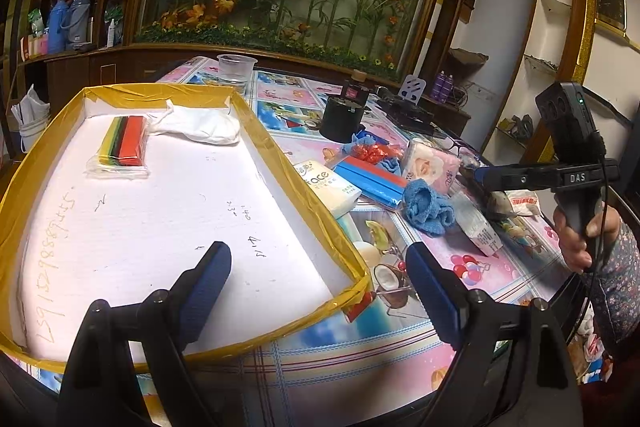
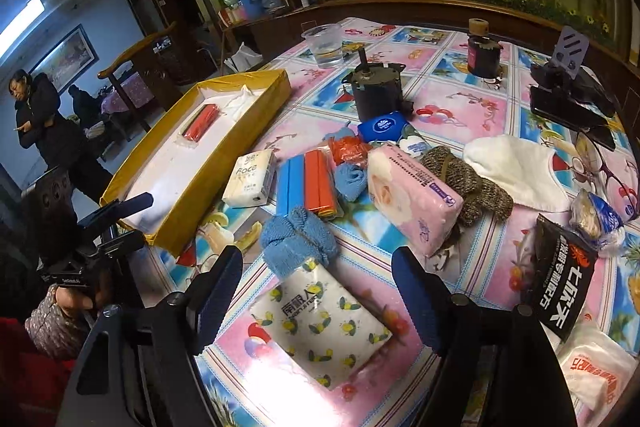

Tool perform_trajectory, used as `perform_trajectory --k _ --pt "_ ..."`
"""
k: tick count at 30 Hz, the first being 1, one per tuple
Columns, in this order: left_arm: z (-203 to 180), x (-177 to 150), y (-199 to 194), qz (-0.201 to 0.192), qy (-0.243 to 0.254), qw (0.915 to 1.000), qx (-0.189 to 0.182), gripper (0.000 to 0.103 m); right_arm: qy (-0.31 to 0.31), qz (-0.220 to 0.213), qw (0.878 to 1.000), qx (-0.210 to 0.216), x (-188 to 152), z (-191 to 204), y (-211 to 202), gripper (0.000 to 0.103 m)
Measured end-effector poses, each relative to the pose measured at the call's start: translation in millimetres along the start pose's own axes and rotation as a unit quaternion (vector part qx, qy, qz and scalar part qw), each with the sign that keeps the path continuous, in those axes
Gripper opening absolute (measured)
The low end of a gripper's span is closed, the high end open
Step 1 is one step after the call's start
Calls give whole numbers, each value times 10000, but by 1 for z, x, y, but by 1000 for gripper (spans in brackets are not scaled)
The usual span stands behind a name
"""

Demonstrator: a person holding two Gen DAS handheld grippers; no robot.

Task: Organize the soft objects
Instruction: 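Grasp the white Face tissue pack with the right gripper, then grasp the lemon-print tissue pack with the left gripper while the right gripper holds the Face pack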

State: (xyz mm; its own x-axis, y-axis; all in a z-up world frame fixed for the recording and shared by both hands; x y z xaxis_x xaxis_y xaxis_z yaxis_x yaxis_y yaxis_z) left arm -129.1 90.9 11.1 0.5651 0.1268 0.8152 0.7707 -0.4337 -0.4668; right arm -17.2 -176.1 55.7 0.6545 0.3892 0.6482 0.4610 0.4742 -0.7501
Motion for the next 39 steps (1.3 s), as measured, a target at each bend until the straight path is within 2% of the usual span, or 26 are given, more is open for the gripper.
perform_trajectory --k 4,13,16,19,20,25,26,27,28,30,32,35,36,39 --pt "1 0 2 40 -10 10000 20 88 -262 -24 9996 109 19 36 10 81" --pt "1 -1 -2 -45 -1 10000 -1 88 -754 729 9941 -261 56 111 97 79" --pt "1 -1 -3 -70 7 10000 -46 88 -787 950 9914 -438 61 114 118 77" --pt "-1 -1 -4 -88 42 9999 -71 89 -675 1200 9895 -444 65 111 137 64" --pt "-1 -1 -5 -104 54 9999 -89 89 -673 1254 9886 -493 67 109 142 62" --pt "-2 0 -5 -126 57 9998 -109 89 -912 1220 9839 -940 71 116 158 62" --pt "-2 0 -6 -132 56 9998 -113 89 -945 1192 9835 -974 71 117 158 50" --pt "-2 -1 -6 -133 53 9998 -120 89 -989 1156 9830 -1029 72 117 156 48" --pt "-2 -1 -6 -133 50 9998 -125 89 -1012 1143 9827 -1047 71 117 153 47" --pt "-2 -1 -6 -132 48 9998 -125 89 -831 1034 9877 -826 69 113 141 47" --pt "-2 -1 -7 -133 46 9998 -122 89 -581 729 9948 -420 67 107 112 47" --pt "-2 -1 -6 -124 41 9999 -111 89 -96 315 9992 -244 59 84 69 47" --pt "-2 -1 -6 -118 41 9999 -106 89 66 196 9996 -207 54 72 55 47" --pt "-3 -1 -8 -178 58 9998 -93 89 653 -32 9968 -456 32 23 20 47"
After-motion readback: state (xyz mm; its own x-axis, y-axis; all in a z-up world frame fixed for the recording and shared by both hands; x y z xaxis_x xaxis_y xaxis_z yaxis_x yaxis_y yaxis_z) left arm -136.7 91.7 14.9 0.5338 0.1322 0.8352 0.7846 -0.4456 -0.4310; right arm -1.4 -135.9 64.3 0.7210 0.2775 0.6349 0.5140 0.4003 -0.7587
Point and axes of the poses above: each gripper's, at about its wrist camera, not at the fingertips, and y roughly the way its jaws point, z to its left, x to its top, the point moved 3 cm from there along y, roughly the way its jaws point, and after that the axes turned 10 degrees about -x, right-handed, at the moved point
